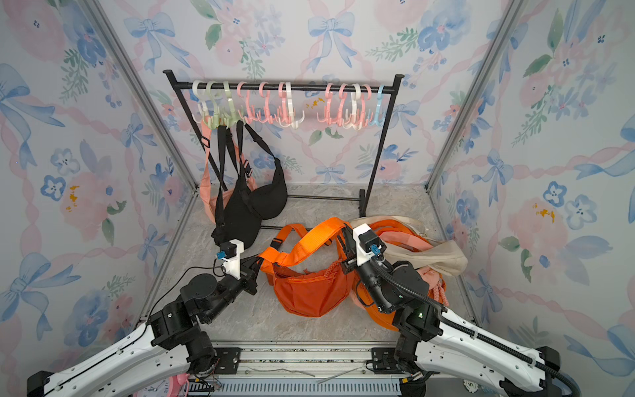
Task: Take the bag off the hook
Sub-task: Place the bag inside the bag.
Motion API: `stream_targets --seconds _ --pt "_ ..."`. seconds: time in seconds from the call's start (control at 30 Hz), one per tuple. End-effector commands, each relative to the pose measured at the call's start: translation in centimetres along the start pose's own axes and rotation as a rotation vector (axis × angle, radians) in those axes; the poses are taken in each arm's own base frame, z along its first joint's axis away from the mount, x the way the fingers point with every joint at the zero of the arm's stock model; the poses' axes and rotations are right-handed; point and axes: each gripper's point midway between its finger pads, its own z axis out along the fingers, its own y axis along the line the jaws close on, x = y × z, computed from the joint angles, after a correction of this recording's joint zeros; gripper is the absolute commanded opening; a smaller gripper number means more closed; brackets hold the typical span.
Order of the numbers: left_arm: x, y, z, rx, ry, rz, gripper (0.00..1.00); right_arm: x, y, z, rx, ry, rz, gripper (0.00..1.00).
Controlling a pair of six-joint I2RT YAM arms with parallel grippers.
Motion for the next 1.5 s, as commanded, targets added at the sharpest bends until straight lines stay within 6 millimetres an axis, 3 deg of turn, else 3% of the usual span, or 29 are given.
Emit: stream_targets --seconds 0.0,0.37,0.67,1.1,1.47 --pt "0.1 1.2 0.5 -0.075 -0.03 -0.05 0.0 2.7 -1.4 1.2 0.064 0.086 0.048 0.0" --pt "2.0 5.6 3.9 -0.208 0.01 -0.125 0.0 10.0 -5.3 6.3 0.172 0.325 0.124 0.0" --pt "2.8 6.9 8.1 -0.244 0.052 -0.13 0.0 14.7 -6.7 10.2 0.218 0.448 0.128 0.0" --pt "4.1 9.8 13.3 -0.344 0.076 -0.155 0.0 20.1 -7.6 14.1 0.208 0.558 0.179 0.0" --pt "7.7 12.3 16.2 -0.384 0.137 -0.196 0.0 26.6 -8.3 15.6 0.205 0.714 0.22 0.03"
